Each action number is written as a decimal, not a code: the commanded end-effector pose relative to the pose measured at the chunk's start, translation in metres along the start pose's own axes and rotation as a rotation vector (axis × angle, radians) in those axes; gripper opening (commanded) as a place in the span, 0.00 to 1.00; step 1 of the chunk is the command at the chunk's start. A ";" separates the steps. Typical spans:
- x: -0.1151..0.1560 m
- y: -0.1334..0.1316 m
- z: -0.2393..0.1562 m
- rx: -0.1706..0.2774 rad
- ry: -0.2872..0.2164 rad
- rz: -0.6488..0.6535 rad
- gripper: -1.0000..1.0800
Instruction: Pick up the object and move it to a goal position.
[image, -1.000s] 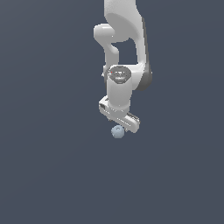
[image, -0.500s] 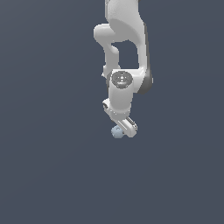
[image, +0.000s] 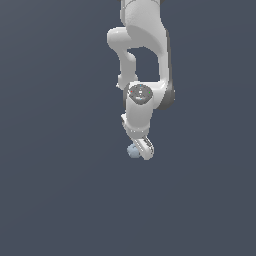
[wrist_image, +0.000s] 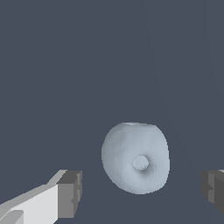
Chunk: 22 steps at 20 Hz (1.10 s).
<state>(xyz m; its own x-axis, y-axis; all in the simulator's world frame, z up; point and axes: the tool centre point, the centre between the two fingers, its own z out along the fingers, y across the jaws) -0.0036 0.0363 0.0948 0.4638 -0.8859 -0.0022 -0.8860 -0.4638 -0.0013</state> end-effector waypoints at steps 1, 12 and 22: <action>0.000 0.000 0.001 -0.001 0.001 0.025 0.96; -0.001 0.000 0.012 -0.001 0.002 0.038 0.96; 0.000 0.001 0.052 -0.001 0.002 0.042 0.96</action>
<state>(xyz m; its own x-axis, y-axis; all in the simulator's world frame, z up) -0.0051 0.0363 0.0462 0.4261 -0.9047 -0.0005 -0.9047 -0.4261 0.0016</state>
